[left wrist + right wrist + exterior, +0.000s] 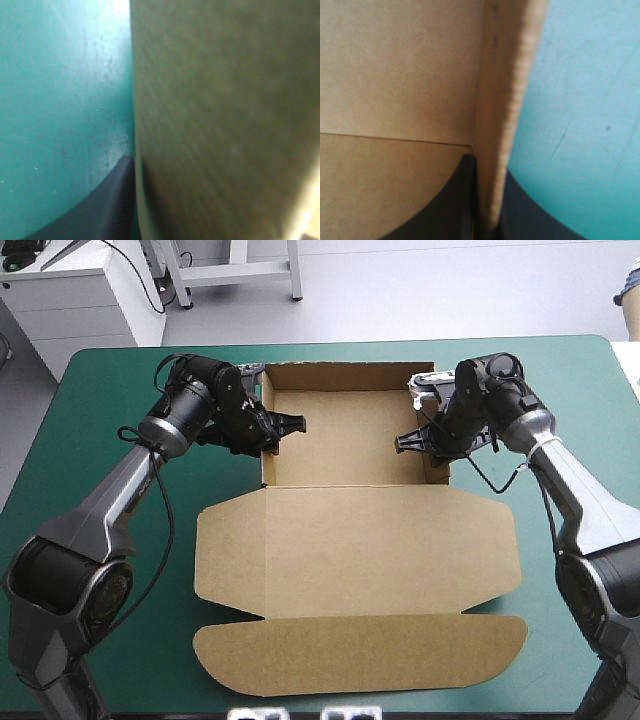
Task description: Fold the box
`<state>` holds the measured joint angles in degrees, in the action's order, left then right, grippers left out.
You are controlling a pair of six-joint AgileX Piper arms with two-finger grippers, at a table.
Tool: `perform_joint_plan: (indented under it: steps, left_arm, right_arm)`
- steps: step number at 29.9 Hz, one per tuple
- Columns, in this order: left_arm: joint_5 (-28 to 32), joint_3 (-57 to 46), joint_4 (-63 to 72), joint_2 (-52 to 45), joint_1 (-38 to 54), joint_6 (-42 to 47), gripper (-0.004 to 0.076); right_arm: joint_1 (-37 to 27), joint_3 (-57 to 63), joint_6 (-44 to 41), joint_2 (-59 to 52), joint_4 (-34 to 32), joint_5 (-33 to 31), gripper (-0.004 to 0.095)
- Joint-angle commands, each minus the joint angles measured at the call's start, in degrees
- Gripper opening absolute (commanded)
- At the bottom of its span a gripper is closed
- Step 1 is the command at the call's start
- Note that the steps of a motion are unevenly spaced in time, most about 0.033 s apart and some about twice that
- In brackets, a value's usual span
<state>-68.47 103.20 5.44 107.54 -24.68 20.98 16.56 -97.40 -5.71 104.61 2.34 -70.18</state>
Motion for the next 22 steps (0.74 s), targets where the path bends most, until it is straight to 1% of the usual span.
perform_joint_plan:
  steps: [1, 8, 14, 22]
  left_arm:
    - [-0.34, 2.3, -2.19, -1.43, -0.04, -1.51, -0.0008]
    - [-5.18, 2.3, -4.91, 2.56, -0.04, -1.41, -0.0008]
    - [-4.23, 2.3, -4.54, 4.74, -0.15, -1.41, -0.0008]
    - [-4.13, 2.3, -4.93, 5.52, -0.15, -1.41, -0.0008]
  right_arm:
    - [-0.36, 0.26, 1.45, -2.59, -1.48, -1.47, -0.0018]
    - [-0.36, 0.37, 1.04, -2.59, -1.13, -1.47, -0.0018]
    - [-0.36, 1.96, 1.04, -2.59, -0.33, -1.35, -0.0018]
    - [-0.36, 3.48, 1.04, -2.59, -0.33, 0.79, -0.0018]
